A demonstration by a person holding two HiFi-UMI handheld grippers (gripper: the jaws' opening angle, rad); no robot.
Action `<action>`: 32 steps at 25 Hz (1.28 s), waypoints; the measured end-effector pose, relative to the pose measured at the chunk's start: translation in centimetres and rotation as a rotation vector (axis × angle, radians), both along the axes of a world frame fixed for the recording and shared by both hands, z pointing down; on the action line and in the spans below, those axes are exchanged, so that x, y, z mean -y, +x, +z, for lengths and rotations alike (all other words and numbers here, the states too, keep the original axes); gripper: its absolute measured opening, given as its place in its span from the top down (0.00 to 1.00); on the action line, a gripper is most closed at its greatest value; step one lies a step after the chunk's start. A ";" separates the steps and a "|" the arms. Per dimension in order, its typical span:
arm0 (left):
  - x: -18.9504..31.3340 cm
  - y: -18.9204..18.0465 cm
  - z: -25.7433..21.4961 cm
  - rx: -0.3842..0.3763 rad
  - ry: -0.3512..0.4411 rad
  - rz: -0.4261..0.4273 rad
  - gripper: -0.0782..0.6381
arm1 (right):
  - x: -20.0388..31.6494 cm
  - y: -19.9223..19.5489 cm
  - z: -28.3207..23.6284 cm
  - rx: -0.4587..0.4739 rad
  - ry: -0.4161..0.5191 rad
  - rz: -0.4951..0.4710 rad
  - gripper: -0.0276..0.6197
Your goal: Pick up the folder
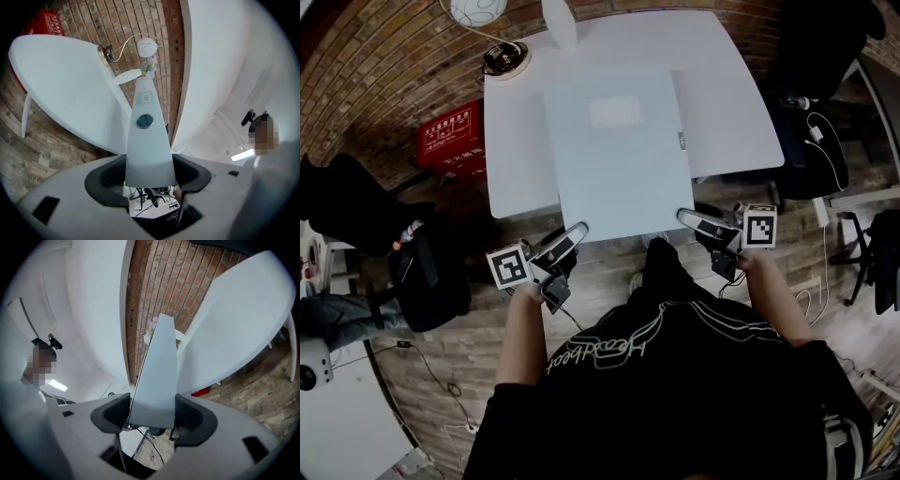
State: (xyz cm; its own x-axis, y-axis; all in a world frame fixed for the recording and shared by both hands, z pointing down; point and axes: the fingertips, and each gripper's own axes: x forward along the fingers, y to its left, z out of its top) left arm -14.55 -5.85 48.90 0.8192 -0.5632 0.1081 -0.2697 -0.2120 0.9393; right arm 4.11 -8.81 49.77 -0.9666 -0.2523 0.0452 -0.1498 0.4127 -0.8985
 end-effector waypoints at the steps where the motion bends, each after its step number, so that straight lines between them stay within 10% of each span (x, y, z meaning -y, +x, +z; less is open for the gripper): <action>1: -0.2 0.0 -1.0 0.003 0.024 -0.001 0.48 | -0.3 0.0 -0.8 0.002 0.021 0.001 0.56; 13: -3.9 1.2 -12.9 0.065 0.314 0.014 0.48 | -3.9 0.8 -12.5 0.023 0.297 0.001 0.56; 32: -12.4 8.6 -21.8 0.110 0.499 -0.058 0.48 | -11.2 8.0 -21.2 0.051 0.476 -0.020 0.56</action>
